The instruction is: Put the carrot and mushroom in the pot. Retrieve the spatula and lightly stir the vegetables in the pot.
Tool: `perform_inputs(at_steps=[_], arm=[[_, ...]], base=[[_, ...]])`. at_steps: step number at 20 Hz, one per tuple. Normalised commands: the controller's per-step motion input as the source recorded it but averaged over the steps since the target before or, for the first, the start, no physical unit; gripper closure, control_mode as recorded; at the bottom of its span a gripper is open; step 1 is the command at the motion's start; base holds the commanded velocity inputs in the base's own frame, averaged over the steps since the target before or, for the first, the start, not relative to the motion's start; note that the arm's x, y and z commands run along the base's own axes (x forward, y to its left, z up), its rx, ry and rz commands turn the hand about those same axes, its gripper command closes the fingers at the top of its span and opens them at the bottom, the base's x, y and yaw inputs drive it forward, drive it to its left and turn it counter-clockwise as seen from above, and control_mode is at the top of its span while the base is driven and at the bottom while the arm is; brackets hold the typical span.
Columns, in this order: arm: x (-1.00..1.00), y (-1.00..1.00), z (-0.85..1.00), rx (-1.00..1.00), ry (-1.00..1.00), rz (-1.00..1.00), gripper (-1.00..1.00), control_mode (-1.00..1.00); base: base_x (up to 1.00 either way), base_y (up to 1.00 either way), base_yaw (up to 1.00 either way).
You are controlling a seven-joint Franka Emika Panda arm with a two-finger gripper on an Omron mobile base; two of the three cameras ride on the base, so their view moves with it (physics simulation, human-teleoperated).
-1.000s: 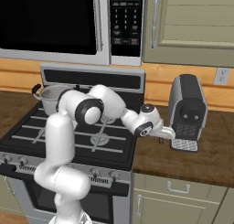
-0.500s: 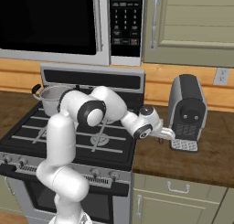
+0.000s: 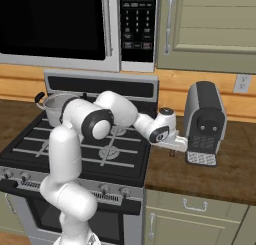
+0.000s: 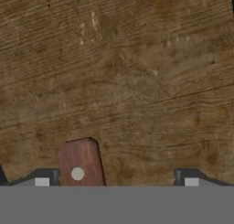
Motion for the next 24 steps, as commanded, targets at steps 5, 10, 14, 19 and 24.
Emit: perform_inputs(at_steps=[5, 10, 14, 19, 24], arm=[[-0.03, 1.00, 0.00, 0.05, 0.02, 0.23, -1.00, -1.00], [-0.01, 0.50, 0.00, 0.00, -0.02, 0.13, -1.00, -1.00], [-0.12, -0.29, 0.00, -0.02, -0.04, 0.00, -1.00, -1.00], [0.00, -0.49, 0.05, 0.00, -0.04, 0.00, -1.00, -1.00], [0.23, -0.21, -0.08, 0.00, 0.00, 0.01, -1.00, -1.00]], base=[[0.00, 0.00, 0.00], [0.00, 0.00, 0.00], [0.00, 0.00, 0.00], [0.00, 0.00, 0.00], [0.00, 0.00, 0.00]])
